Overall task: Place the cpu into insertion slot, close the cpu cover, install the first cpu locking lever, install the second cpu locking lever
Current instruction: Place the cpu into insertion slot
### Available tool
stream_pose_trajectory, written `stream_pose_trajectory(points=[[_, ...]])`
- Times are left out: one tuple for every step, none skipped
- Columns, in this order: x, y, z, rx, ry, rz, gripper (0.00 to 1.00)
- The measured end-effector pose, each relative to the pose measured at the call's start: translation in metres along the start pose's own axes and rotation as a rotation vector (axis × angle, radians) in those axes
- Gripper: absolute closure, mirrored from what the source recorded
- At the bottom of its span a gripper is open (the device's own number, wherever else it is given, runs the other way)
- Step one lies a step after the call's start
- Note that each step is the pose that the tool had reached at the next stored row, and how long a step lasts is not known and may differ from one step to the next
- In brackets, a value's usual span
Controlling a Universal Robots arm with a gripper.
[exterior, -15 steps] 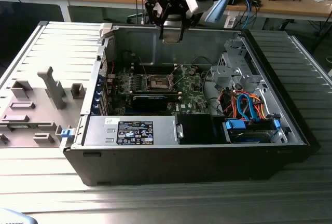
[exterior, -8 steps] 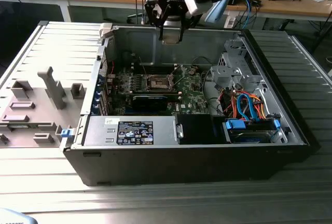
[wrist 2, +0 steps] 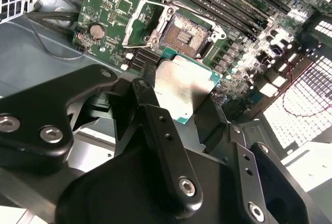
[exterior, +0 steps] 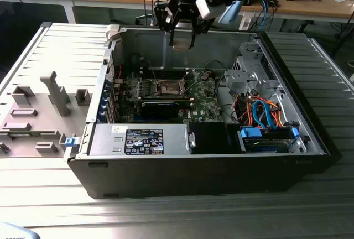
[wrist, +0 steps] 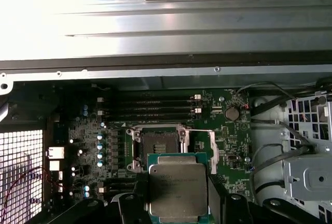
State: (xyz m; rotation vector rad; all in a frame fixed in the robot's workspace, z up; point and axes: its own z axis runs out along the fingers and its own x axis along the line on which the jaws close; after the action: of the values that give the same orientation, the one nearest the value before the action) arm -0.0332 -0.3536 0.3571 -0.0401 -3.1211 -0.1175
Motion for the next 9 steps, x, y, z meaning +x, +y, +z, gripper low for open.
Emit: stream_pose_trajectory(points=[[0.0000,0.0000,0.0002,0.0002,0.0000,0.000,0.46],[0.0000,0.0000,0.0004,0.0004,0.0001,0.000,0.46],[0.0000,0.0000,0.0006,0.0003,0.0000,0.000,0.46],[0.0000,0.0000,0.0008,0.0004,0.0000,0.000,0.46],[0.0000,0.0000,0.0010,0.0003,0.0000,0.000,0.46],[0.0000,-0.0001,0.0012,0.0002,0.0000,0.000,0.46],[0.0000,-0.0001,0.0015,0.0003,0.0000,0.000,0.46],[0.0000,-0.0001,0.0018,0.0003,0.0000,0.000,0.46],[0.0000,-0.0001,0.0021,0.0002,0.0000,0.000,0.46]])
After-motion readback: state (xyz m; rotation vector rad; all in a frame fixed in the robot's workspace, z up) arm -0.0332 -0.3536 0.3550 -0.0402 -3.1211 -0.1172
